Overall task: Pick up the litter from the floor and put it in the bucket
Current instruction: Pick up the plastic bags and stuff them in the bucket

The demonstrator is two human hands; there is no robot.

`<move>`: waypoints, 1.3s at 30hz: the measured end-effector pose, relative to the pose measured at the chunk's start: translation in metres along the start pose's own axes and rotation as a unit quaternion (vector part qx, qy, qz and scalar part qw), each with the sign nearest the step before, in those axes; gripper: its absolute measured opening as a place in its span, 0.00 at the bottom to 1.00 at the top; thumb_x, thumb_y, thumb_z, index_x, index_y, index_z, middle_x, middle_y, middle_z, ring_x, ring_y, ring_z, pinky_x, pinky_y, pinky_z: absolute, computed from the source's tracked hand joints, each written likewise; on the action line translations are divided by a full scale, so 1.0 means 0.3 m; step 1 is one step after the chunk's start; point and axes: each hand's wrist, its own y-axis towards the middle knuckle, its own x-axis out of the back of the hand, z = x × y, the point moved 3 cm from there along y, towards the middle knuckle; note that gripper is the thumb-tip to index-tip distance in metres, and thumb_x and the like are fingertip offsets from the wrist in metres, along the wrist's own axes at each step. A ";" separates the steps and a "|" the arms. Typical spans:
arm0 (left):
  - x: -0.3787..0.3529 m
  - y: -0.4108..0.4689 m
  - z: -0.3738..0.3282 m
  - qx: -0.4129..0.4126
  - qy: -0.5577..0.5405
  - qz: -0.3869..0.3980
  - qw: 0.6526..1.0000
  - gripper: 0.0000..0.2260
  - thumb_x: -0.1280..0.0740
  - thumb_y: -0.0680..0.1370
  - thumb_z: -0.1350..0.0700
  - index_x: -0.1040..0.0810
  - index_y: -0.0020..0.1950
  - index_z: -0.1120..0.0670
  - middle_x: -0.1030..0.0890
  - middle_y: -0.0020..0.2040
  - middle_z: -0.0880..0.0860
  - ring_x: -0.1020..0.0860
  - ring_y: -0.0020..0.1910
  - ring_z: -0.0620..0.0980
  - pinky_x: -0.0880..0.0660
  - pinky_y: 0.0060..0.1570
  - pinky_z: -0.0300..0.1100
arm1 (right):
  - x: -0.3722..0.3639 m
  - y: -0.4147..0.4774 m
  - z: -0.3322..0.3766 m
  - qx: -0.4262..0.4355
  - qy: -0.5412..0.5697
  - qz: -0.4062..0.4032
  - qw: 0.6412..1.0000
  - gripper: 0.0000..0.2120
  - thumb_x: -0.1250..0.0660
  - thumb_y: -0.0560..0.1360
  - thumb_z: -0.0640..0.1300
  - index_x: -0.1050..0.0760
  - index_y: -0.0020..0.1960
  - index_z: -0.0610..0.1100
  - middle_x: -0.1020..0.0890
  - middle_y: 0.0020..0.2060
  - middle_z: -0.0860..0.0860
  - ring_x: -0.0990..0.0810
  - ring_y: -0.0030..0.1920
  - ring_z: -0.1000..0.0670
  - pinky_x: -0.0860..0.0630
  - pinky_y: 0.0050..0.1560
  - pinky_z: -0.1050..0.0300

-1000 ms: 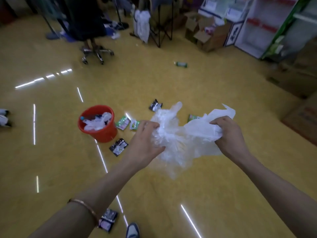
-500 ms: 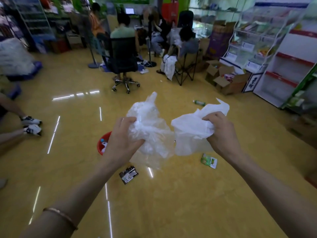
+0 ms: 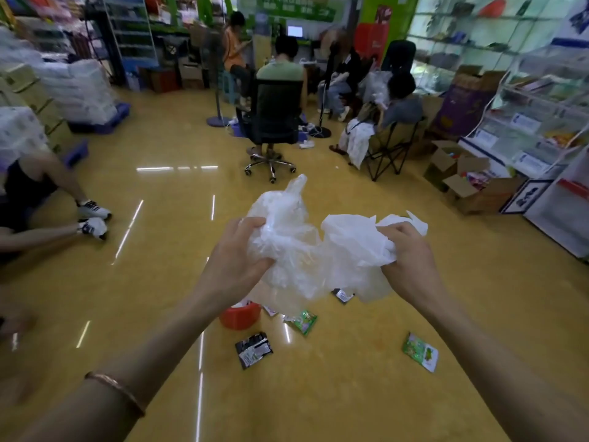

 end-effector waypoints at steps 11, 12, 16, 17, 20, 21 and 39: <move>-0.095 0.202 0.259 0.087 0.050 0.002 0.995 0.22 0.29 0.70 0.65 0.28 0.61 0.53 0.31 0.61 0.53 0.31 0.51 0.45 0.31 0.48 0.38 | -0.262 0.318 -0.092 0.021 0.015 0.068 0.997 0.12 0.35 0.73 0.38 0.20 0.55 0.46 0.28 0.48 0.54 0.31 0.44 0.58 0.35 0.39 0.77; -0.112 0.227 0.280 0.096 0.060 0.001 0.994 0.22 0.29 0.70 0.65 0.28 0.61 0.53 0.31 0.61 0.53 0.30 0.51 0.46 0.29 0.47 0.40 | -0.289 0.358 -0.115 0.024 0.015 0.078 0.997 0.13 0.35 0.73 0.38 0.20 0.56 0.46 0.28 0.48 0.54 0.31 0.44 0.58 0.35 0.39 0.76; -0.173 0.348 0.349 0.139 0.150 -0.006 0.979 0.22 0.29 0.70 0.63 0.28 0.62 0.51 0.32 0.65 0.51 0.26 0.49 0.52 0.26 0.40 0.45 | -0.382 0.551 -0.205 0.034 0.032 0.108 0.993 0.14 0.35 0.73 0.37 0.20 0.57 0.45 0.29 0.47 0.54 0.29 0.45 0.56 0.36 0.39 0.68; -0.184 0.382 0.360 0.149 0.174 -0.006 0.973 0.22 0.29 0.70 0.62 0.28 0.62 0.50 0.33 0.66 0.51 0.26 0.50 0.53 0.27 0.39 0.44 | -0.400 0.605 -0.226 0.033 0.038 0.116 0.992 0.14 0.35 0.73 0.36 0.21 0.57 0.44 0.29 0.47 0.54 0.30 0.46 0.56 0.36 0.39 0.66; -0.197 0.474 0.394 0.177 0.204 -0.022 0.963 0.22 0.28 0.70 0.61 0.28 0.63 0.51 0.33 0.67 0.52 0.25 0.52 0.55 0.29 0.39 0.42 | -0.449 0.759 -0.258 0.048 0.050 0.148 0.987 0.14 0.35 0.74 0.36 0.21 0.59 0.44 0.29 0.47 0.53 0.30 0.46 0.55 0.35 0.41 0.62; -0.195 0.501 0.405 0.193 0.205 -0.037 0.959 0.22 0.28 0.70 0.62 0.28 0.63 0.52 0.33 0.67 0.52 0.24 0.52 0.55 0.29 0.40 0.43 | -0.470 0.808 -0.259 0.066 0.051 0.161 0.983 0.15 0.35 0.74 0.36 0.21 0.59 0.44 0.29 0.47 0.53 0.30 0.45 0.55 0.35 0.42 0.61; -0.150 0.540 0.836 0.363 0.133 -0.083 0.918 0.23 0.27 0.70 0.56 0.29 0.63 0.52 0.31 0.62 0.51 0.26 0.53 0.50 0.26 0.51 0.46 | -1.173 1.114 -0.012 0.173 0.033 0.372 0.912 0.25 0.39 0.70 0.27 0.27 0.65 0.41 0.27 0.59 0.47 0.26 0.57 0.46 0.35 0.46 0.60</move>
